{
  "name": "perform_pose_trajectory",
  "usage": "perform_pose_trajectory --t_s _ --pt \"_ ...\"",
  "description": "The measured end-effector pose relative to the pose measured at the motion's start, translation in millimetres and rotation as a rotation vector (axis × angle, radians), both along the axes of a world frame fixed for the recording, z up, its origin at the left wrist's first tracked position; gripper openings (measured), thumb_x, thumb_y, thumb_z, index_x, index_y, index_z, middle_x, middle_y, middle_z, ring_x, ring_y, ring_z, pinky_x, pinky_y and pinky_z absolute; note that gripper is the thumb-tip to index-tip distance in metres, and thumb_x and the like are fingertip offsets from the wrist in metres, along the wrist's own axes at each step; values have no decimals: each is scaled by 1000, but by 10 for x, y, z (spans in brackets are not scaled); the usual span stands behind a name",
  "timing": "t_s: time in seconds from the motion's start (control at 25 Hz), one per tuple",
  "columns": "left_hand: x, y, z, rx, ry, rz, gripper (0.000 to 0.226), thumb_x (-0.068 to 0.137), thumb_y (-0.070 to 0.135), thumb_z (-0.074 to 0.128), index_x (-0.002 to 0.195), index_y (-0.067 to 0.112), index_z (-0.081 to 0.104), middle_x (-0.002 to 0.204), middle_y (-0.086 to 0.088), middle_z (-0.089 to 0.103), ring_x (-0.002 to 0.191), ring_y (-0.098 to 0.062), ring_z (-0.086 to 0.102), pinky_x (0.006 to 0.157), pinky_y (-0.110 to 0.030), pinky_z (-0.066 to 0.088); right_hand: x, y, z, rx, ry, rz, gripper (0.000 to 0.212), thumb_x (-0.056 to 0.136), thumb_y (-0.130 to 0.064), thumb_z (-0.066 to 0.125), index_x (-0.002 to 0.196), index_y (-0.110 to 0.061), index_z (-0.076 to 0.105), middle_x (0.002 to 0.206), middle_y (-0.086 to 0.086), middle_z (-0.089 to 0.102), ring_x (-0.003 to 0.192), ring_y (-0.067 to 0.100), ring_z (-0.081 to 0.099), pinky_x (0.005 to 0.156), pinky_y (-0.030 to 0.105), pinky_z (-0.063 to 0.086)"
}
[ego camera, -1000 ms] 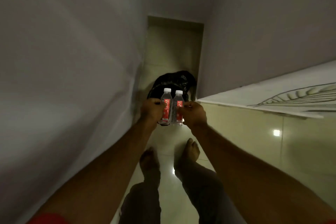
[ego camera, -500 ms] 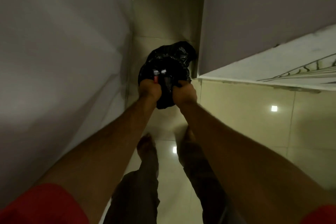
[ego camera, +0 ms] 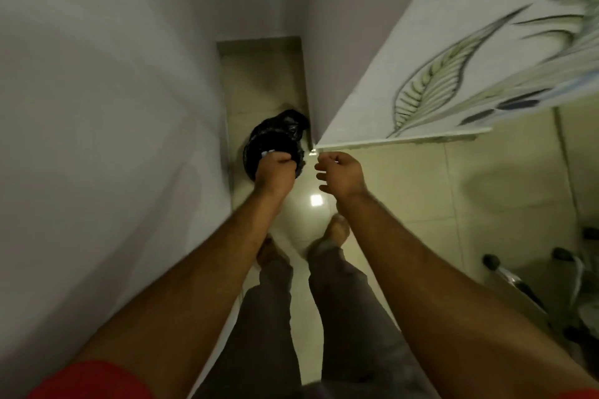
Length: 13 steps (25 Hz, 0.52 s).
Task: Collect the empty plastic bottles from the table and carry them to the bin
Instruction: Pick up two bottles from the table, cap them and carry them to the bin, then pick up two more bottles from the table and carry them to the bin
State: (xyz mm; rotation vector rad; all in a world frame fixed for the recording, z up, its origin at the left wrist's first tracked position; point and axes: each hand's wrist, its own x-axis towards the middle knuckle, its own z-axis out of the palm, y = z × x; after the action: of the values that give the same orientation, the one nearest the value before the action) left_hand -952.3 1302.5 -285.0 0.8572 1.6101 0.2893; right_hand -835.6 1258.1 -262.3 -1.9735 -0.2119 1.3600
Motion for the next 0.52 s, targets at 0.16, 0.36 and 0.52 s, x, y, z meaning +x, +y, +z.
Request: perform_pose_trajectory --t_s 0.16,0.36,0.52 --pt "731 -360 1240 90 -81 -210 19 86 19 62 104 24 67 106 -7 69 96 -24 64 81 -31 53 710 -617 1163 144 7 -188 11 95 -21 62 103 -16 67 89 3 69 78 17 64 70 32 53" --pt "2064 -817 2295 190 -279 -520 16 86 12 65 101 16 67 100 -5 69 91 -17 64 82 -30 50 1967 -1552 2020 262 -49 -403 6 94 -21 61 94 -21 66 87 3 68 73 15 63 63 28 53" --pt "3394 -1253 2691 243 -349 -667 19 86 13 65 104 17 64 100 -8 68 95 -22 65 84 -35 51 3196 -2224 2394 334 -107 -557 9 95 -19 59 96 -19 68 84 2 67 69 13 62 58 25 52"
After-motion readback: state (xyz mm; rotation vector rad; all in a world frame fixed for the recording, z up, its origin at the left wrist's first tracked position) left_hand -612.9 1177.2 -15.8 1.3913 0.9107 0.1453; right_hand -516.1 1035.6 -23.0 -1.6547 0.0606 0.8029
